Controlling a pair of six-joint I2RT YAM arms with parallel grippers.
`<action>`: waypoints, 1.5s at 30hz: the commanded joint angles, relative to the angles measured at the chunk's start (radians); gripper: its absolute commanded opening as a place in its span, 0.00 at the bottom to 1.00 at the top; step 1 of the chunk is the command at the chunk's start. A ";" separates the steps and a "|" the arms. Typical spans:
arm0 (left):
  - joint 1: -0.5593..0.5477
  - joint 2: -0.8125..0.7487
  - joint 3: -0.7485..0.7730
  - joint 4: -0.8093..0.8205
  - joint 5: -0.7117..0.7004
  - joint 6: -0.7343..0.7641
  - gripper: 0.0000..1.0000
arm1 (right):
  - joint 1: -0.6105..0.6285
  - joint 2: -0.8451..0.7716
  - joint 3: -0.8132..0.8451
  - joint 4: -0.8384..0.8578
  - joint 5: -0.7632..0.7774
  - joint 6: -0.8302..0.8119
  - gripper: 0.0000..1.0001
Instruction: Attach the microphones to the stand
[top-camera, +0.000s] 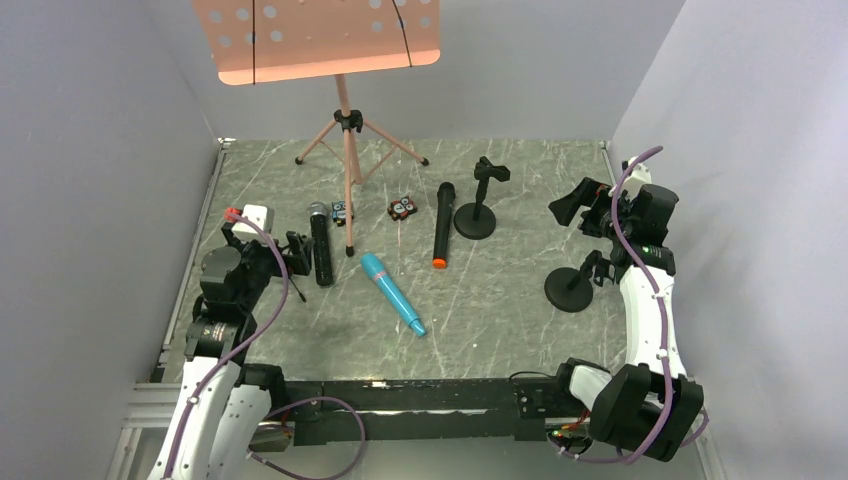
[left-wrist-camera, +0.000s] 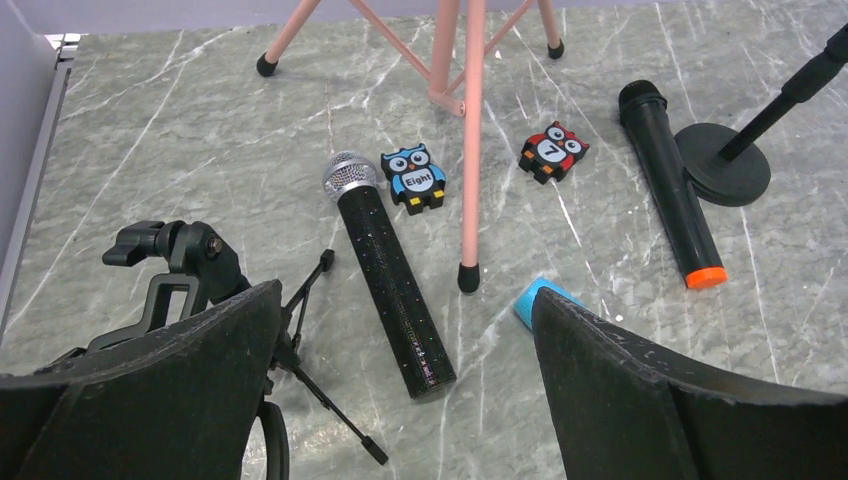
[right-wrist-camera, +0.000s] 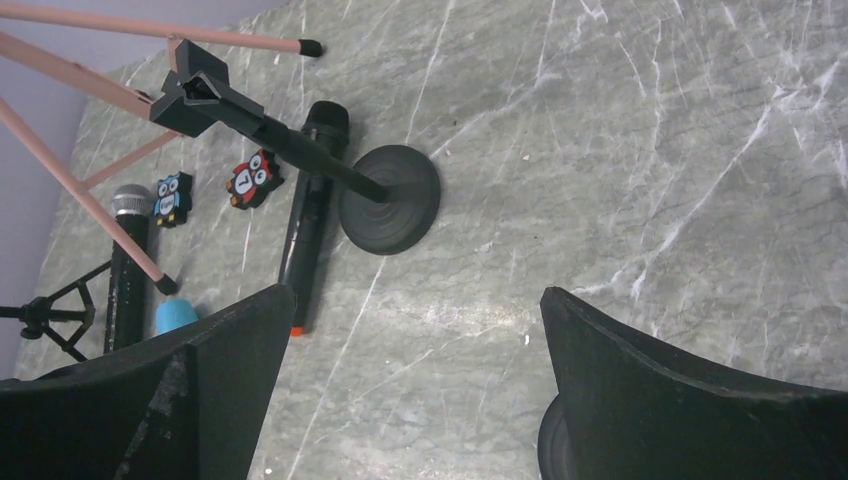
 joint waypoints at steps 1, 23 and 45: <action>0.004 -0.014 0.016 0.038 0.055 0.007 0.99 | -0.001 -0.025 0.029 0.031 -0.003 0.020 1.00; 0.004 0.129 0.324 -0.079 0.314 -0.208 0.99 | 0.021 -0.059 -0.009 0.007 -0.309 -0.264 1.00; -0.147 0.301 0.334 -0.065 0.424 -0.238 0.99 | 0.147 0.068 0.121 -0.226 -0.571 -0.922 1.00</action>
